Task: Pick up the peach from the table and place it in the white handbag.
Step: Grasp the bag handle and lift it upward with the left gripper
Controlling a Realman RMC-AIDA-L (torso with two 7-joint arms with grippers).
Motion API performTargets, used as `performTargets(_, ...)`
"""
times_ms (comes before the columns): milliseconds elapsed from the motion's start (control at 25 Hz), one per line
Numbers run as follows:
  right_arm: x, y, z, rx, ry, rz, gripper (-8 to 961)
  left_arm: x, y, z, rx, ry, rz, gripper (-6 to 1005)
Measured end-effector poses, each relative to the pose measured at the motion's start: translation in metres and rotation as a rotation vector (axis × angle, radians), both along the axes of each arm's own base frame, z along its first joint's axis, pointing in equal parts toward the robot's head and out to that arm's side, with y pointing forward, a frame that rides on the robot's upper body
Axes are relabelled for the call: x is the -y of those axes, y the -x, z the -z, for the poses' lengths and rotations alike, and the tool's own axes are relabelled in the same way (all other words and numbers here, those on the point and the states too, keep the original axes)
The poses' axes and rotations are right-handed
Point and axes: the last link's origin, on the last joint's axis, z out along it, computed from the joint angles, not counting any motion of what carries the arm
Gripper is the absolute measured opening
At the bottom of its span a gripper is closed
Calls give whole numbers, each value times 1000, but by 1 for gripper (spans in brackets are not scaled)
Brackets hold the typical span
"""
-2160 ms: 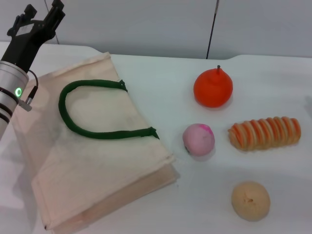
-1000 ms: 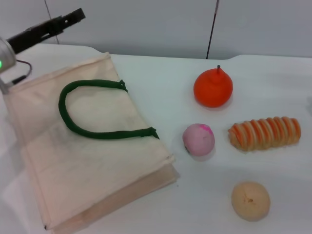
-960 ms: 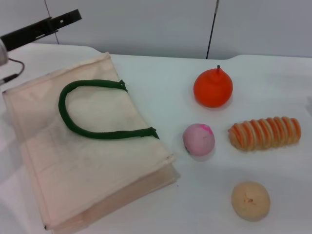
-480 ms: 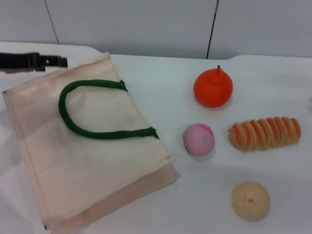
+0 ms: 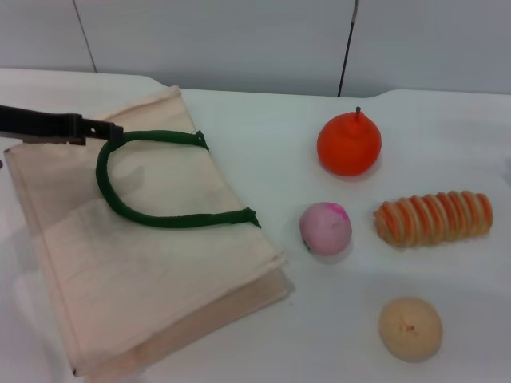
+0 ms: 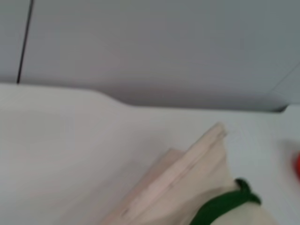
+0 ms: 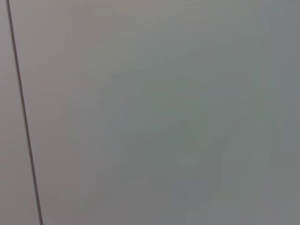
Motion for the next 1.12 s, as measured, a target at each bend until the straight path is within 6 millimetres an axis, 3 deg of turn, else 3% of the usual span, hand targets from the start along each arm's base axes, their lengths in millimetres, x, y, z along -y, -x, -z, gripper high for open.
performTargets(560, -2, 2, 0, 0, 1, -5, 894, -14, 4, 31, -49, 21, -23, 864)
performTargets(1000, -2, 2, 0, 0, 1, -6, 894, -16, 7, 37, -56, 21, -52, 845)
performTargets(1120, -2, 2, 0, 0, 1, -6, 894, -16, 7, 37, -56, 20, -53, 719)
